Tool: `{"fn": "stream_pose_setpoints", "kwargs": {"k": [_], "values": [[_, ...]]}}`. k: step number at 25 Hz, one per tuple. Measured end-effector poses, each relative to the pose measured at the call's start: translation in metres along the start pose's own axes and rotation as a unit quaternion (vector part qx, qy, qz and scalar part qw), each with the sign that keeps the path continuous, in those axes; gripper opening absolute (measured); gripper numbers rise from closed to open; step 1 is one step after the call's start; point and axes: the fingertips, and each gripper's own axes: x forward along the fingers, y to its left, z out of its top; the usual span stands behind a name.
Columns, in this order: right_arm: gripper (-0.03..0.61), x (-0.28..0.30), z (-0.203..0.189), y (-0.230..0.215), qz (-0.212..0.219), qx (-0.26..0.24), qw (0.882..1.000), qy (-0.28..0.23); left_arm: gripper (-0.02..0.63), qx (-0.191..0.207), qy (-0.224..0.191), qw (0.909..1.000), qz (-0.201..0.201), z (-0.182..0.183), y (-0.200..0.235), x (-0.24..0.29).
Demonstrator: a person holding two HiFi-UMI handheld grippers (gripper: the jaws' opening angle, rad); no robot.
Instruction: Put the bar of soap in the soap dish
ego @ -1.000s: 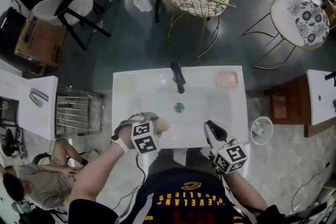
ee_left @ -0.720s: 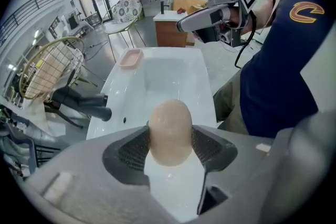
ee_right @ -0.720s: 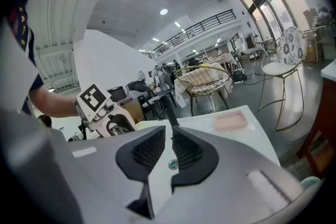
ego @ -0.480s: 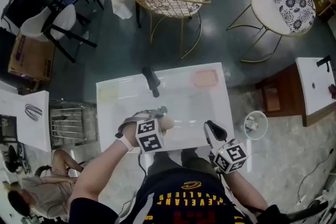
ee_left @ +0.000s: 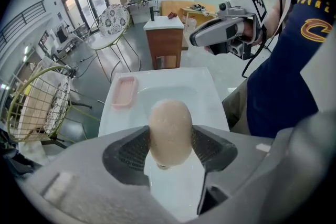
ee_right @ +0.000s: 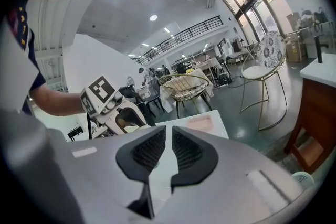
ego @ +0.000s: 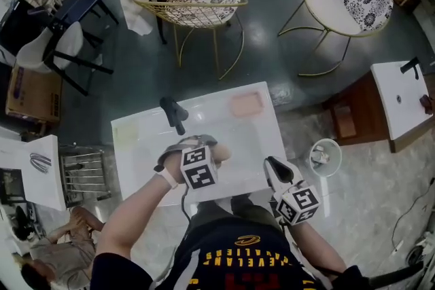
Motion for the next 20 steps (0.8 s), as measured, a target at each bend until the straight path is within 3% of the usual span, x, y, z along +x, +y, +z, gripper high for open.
{"fn": "stream_pose_setpoints", "kwargs": {"k": [10,20], "values": [[0.038,-0.022,0.007,-0.044,-0.036,0.015,0.999,-0.022,0.255,0.020,-0.001,0.9998,-0.006,0.052,0.042,0.029],[0.038,-0.034,0.008,-0.079,-0.066,0.030,0.997,-0.023,0.255,0.031,0.015,0.9994,0.004,0.081,0.104,0.059]]}}
